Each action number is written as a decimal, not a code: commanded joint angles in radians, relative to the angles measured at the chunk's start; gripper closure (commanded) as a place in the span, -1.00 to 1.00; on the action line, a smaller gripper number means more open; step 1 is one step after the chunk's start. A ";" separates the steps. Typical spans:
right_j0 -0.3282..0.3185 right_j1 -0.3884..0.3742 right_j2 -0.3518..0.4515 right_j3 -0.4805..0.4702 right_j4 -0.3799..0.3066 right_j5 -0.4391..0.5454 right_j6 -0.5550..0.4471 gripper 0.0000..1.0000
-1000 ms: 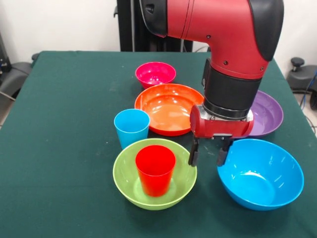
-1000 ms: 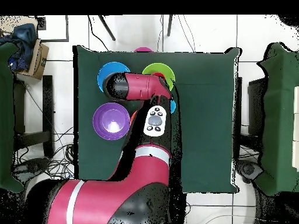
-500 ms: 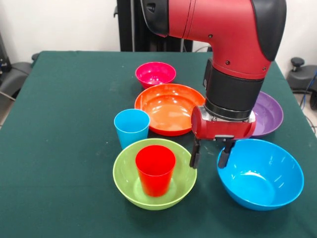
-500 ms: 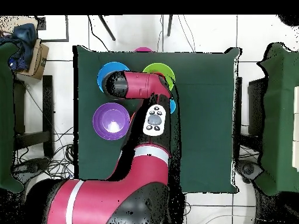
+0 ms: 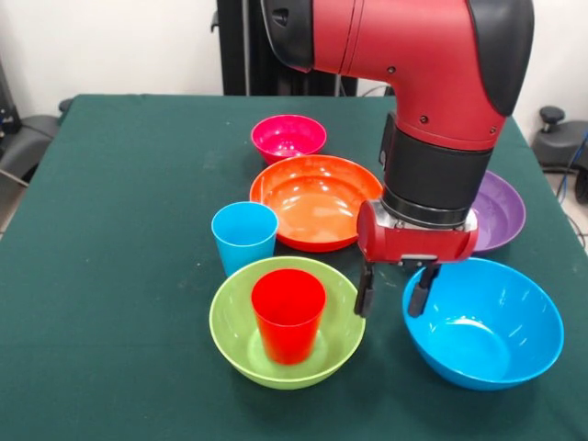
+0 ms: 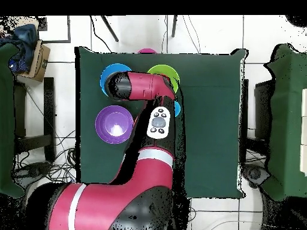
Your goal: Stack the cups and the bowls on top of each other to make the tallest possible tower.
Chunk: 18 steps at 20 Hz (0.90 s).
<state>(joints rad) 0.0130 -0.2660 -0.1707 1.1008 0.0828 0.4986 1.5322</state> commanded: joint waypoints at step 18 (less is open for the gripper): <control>0.061 0.055 0.041 -0.092 0.035 0.076 0.227 -1.00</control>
<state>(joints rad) 0.0422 -0.2310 -0.1882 1.0344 0.1093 0.4986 1.6095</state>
